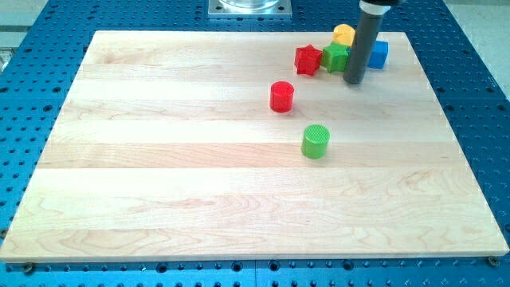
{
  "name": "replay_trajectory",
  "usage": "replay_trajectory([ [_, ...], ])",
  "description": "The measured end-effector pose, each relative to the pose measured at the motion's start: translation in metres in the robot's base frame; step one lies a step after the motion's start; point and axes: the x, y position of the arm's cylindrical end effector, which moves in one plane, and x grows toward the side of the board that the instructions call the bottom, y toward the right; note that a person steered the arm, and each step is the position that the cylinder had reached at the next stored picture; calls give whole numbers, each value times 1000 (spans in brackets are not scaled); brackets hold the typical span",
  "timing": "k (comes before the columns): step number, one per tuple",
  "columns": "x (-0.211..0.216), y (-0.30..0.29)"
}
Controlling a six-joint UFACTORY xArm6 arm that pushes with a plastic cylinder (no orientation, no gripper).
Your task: Push the red circle into the red star
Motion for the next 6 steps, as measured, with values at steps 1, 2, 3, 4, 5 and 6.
replay_trajectory([
  [1, -6, 0],
  [2, 42, -26],
  [3, 84, -85],
  [4, 87, -133],
  [5, 105, -159],
  [6, 76, -156],
])
